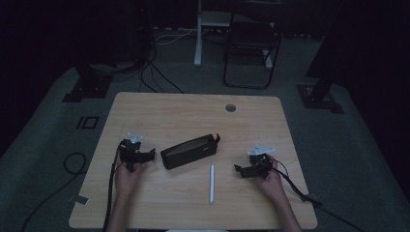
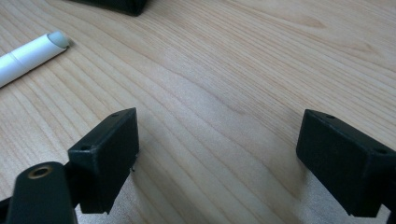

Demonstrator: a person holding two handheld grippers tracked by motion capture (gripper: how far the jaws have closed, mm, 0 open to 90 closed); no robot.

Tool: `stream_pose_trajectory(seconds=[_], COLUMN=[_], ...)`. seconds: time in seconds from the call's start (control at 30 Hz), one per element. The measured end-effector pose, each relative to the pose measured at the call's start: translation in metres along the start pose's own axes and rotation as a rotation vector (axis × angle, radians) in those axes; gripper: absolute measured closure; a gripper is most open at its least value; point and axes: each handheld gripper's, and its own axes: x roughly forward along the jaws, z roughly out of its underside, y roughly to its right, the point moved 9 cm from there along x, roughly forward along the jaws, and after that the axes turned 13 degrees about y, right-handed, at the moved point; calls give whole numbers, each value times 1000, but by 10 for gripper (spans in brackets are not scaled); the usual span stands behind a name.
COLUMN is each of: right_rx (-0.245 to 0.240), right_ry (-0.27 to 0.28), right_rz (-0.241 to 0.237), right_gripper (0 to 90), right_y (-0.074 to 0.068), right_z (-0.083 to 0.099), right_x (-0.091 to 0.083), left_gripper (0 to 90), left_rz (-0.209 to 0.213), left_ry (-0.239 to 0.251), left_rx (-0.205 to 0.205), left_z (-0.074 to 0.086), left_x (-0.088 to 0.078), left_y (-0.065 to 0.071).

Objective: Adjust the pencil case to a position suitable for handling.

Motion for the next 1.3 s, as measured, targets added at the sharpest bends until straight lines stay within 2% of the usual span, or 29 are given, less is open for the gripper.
stream_pose_trajectory(seconds=[0.13,0.27,0.37,0.63,0.7,0.9,1.0,1.17,1.3], right_rx=[-2,-3,-3,-2,-1,8,7,7,24], right_ry=[-1,0,1,2,5,23,9,19,57], right_rz=[-4,-4,-5,-4,-2,13,19,25,28], right_gripper=[125,127,129,137,169,329,360,389,417], right_y=[0,-1,-1,-1,-1,-1,-2,-4,-5], right_z=[0,0,0,0,0,-2,-3,-11,-23], right_x=[0,0,0,0,-1,-4,-4,-2,0], left_gripper=[117,119,153,159,161,302,298,299,291], left_rz=[-3,-35,-29,-13,-11,-10,-32,15,41], left_ry=[0,2,7,8,0,-15,-16,46,61], left_rx=[-1,-21,-19,-6,-8,-6,32,8,30], left_z=[0,1,2,5,6,8,8,1,4], left_x=[0,-1,-4,-10,-11,-21,-29,-48,-63], left_y=[0,0,1,4,6,8,8,18,28])
